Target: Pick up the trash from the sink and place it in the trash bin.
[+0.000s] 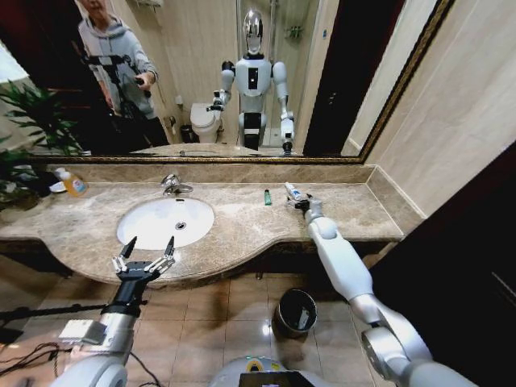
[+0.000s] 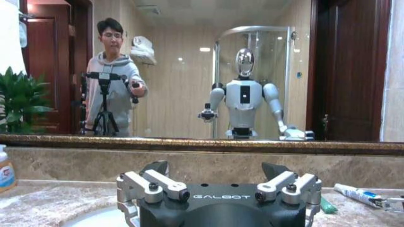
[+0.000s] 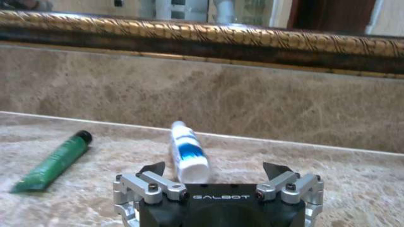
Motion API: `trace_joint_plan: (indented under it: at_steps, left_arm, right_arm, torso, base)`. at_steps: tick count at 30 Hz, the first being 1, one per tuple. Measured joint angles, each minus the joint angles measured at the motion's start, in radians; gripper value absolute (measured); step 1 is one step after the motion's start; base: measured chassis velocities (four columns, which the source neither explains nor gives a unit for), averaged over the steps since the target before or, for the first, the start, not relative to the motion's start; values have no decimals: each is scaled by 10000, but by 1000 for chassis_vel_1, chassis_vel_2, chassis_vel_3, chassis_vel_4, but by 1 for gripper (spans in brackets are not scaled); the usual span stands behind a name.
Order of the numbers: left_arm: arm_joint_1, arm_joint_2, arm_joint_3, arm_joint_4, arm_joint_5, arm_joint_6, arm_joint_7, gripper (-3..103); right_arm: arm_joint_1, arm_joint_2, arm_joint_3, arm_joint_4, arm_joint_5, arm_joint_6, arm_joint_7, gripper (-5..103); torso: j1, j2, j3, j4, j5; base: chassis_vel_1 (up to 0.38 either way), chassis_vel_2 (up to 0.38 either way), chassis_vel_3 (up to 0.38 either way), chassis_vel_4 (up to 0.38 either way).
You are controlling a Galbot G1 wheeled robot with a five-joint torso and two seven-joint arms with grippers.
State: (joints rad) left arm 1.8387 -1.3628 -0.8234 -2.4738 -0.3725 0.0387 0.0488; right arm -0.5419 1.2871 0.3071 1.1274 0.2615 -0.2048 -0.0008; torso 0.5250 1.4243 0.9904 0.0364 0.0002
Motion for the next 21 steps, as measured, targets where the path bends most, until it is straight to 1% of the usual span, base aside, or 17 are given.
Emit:
trace_joint_plan:
  at_steps: [2, 13, 14, 15, 16, 18, 19, 21]
  left_arm:
    - [0, -1, 0, 0, 0, 0, 0, 100]
    - [0, 0, 0, 0, 0, 0, 0, 100]
    - [0, 0, 0, 0, 0, 0, 0, 100]
    - [0, 0, 0, 0, 0, 0, 0, 100]
    - [0, 0, 0, 0, 0, 0, 0, 100]
    - [0, 0, 0, 0, 0, 0, 0, 100]
    - [0, 0, 0, 0, 0, 0, 0, 100]
    - [0, 0, 0, 0, 0, 0, 0, 100]
  right_arm:
    - [133, 14, -17, -229, 6, 24, -101, 100]
    - [478, 92, -213, -714, 244, 64, -395, 100]
    - [504, 122, -221, -794, 245, 120, -457, 102]
    - [516, 145, -221, -852, 242, 171, -518, 99]
    - [516, 145, -221, -852, 242, 171, -518, 99]
    - [517, 194, -219, -919, 232, 217, -621, 89]
    - [517, 194, -219, -919, 232, 217, -621, 89]
    - [519, 224, -230, -951, 224, 250, -639, 79]
  torso:
    - [0, 0, 0, 5, -1]
    - [1, 0, 0, 4, -2]
    - [1, 0, 0, 4, -2]
    - [1, 0, 0, 4, -2]
    - [1, 0, 0, 4, -2]
    - [1, 0, 0, 4, -1]
    - [1, 0, 0, 4, -1]
    - [1, 0, 0, 4, -1]
  base:
    - [0, 0, 0, 0]
    - [0, 0, 0, 0]
    - [0, 0, 0, 0]
    - [0, 0, 0, 0]
    - [0, 0, 0, 0]
    - [0, 0, 0, 0]
    - [0, 0, 0, 0]
    - [0, 0, 0, 0]
